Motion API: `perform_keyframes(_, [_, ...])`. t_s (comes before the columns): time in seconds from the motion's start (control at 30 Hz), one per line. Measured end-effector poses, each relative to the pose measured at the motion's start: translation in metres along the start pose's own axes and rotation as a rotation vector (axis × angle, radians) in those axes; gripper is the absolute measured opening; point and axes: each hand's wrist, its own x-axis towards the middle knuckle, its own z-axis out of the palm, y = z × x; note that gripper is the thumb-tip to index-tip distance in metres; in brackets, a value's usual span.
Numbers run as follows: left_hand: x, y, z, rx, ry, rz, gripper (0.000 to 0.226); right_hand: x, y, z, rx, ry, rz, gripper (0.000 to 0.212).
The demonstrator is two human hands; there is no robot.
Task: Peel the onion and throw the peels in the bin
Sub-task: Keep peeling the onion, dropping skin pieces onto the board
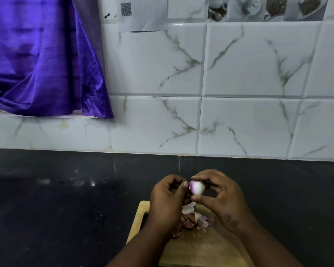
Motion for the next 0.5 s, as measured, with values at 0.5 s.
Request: perform_keyframes(0.5, [-0.0031, 0.0069, -0.0003, 0.47, -0.002, 0.408, 0.021, 0.002, 0.0029, -0.0105, 0.249, -0.042, 0.296, 0.035])
